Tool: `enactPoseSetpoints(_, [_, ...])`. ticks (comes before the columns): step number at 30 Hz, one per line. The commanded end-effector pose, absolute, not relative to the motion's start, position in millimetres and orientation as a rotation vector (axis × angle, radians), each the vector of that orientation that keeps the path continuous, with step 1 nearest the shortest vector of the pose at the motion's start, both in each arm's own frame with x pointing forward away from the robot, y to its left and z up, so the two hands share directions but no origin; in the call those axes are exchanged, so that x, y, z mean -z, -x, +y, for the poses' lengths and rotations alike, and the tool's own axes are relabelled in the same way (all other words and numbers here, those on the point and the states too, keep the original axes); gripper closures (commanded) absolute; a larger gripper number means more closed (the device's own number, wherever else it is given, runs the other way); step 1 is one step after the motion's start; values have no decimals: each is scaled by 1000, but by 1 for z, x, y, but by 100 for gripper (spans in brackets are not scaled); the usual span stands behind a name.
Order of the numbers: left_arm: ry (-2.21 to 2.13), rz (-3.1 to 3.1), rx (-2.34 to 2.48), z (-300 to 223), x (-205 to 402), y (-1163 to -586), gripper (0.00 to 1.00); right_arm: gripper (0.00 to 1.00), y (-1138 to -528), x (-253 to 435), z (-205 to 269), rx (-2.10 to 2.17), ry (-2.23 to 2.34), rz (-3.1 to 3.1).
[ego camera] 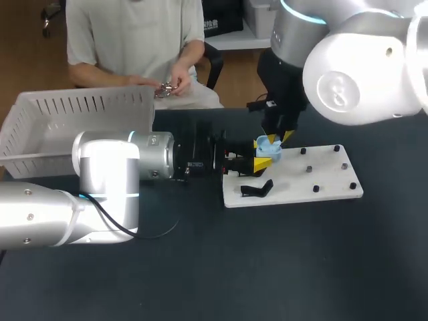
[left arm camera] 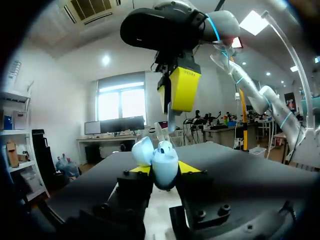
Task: Pick up each earbud case from the left stands, insert the matching earbuds, close the lid, and place the case in the box.
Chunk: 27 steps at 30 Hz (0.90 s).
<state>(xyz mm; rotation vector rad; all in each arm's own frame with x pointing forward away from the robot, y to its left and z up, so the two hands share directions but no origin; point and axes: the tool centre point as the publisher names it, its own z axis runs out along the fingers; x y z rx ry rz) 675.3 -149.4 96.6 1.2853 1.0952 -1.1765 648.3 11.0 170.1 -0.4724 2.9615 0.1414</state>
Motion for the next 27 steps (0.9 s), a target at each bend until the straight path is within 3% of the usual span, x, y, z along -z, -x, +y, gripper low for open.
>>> enactPoseSetpoints(1, [-1287, 1095, 1179, -150, -97, -677, 100, 100, -652, -168, 17, -116, 479, 2970])
enactPoseSetpoints(27, [-1287, 1095, 1179, -150, -97, -677, 100, 100, -656, -157, 26, -73, 518, 2972])
